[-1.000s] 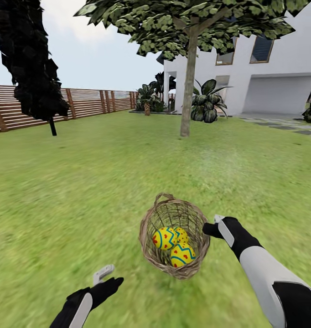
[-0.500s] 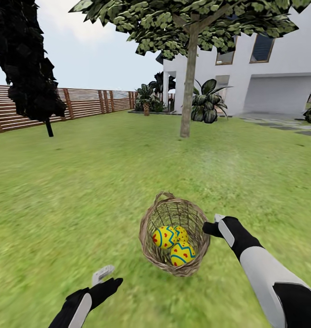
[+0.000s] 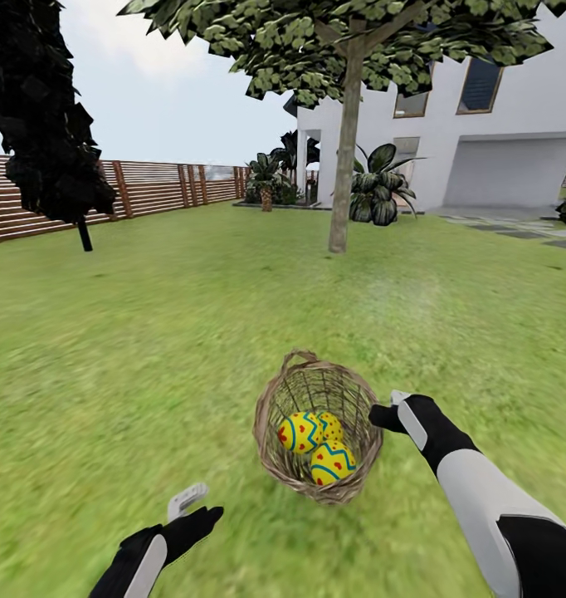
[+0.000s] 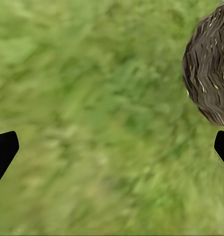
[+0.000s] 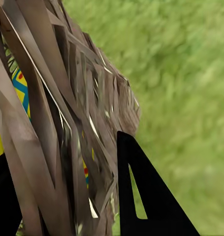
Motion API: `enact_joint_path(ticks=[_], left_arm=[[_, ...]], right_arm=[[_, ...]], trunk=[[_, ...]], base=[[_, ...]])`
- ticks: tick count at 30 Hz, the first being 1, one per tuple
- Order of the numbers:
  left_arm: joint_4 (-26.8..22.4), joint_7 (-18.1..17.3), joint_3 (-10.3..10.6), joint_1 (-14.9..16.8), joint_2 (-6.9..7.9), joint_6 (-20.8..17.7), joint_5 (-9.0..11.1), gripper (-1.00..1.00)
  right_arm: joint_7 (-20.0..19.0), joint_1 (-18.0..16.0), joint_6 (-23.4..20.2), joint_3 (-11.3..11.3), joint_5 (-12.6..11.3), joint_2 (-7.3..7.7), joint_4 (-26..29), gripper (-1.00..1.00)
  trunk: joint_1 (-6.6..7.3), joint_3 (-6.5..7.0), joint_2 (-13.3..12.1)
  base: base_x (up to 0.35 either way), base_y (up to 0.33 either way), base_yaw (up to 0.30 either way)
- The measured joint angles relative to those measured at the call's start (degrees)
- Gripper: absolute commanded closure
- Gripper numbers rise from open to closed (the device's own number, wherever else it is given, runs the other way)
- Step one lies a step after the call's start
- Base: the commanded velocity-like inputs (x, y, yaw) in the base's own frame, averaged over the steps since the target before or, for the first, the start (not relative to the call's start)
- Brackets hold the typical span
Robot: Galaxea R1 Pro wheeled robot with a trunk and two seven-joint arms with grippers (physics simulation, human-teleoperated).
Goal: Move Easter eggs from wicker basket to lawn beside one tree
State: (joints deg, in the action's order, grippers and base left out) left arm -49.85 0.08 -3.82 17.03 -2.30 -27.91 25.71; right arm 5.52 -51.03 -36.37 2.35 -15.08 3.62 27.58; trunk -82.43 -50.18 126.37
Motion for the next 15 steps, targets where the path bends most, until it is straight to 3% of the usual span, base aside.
enact_joint_path(ticks=[6,15], left_arm=[[0.05,0.0,0.0,0.0,0.02,0.0,0.0,-1.0],[0.07,0.02,-0.04,0.0,0.07,0.0,0.0,-1.0]], right_arm=[[0.01,-0.1,-0.06,1.4,-1.44,0.08,0.08,1.0],[-0.02,-0.17,-2.59,2.41,-1.83,0.5,0.63,1.0]], trunk=[[0.0,0.0,0.0],[0.0,0.0,0.0]], base=[[0.333,0.0,-0.024],[0.332,0.0,-0.242]])
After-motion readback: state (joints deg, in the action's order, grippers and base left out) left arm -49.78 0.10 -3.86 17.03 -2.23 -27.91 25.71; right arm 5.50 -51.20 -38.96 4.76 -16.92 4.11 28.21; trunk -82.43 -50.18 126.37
